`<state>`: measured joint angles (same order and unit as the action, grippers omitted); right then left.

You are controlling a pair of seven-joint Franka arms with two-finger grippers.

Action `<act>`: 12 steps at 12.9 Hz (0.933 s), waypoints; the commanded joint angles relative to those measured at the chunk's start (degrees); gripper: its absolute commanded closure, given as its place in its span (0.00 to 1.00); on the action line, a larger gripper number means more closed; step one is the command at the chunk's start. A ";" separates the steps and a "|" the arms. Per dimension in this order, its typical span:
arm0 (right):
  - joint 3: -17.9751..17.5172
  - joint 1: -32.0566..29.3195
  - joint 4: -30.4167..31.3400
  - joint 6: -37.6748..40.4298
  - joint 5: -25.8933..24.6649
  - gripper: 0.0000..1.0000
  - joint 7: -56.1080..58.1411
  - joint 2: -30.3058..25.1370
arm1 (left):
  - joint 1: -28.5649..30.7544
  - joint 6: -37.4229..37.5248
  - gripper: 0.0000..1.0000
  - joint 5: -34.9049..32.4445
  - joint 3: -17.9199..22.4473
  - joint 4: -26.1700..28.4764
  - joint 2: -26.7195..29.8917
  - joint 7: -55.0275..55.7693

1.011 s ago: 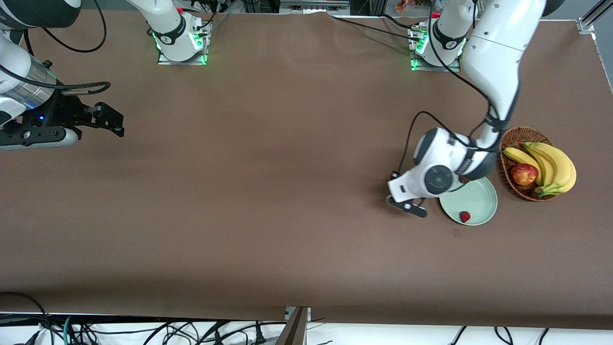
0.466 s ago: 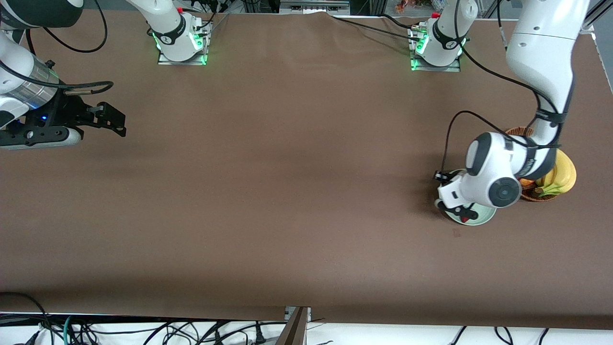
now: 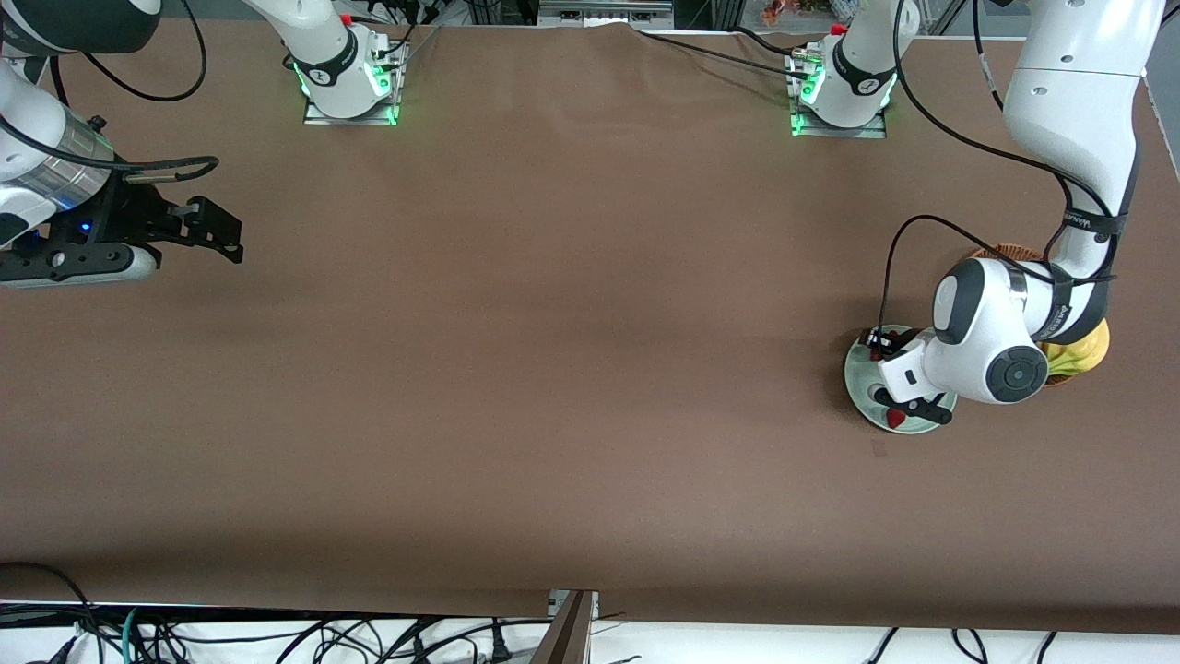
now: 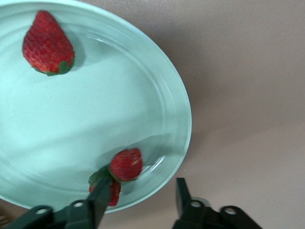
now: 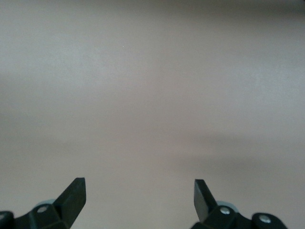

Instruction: Collect all strawberries into plate

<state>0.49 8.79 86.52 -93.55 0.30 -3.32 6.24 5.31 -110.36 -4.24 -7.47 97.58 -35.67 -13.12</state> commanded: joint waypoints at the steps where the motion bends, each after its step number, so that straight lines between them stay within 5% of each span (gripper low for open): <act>1: -0.14 0.00 -1.09 0.74 -0.30 0.00 0.25 0.26 | -0.30 1.63 0.00 -0.07 -0.52 -3.61 0.16 0.29; 8: -0.14 0.00 -1.09 0.74 -0.30 0.00 0.25 0.26 | -3.64 16.21 0.00 -1.56 0.35 -23.20 5.08 -0.15; 12: -0.14 0.00 -1.09 0.74 -0.30 0.00 0.25 0.26 | -3.29 16.05 0.00 -1.30 1.32 -18.86 18.49 0.81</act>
<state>0.49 8.80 86.43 -93.53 0.30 -3.32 6.30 2.00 -94.84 -4.47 -6.33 74.27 -24.54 -12.92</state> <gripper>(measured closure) 0.000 0.000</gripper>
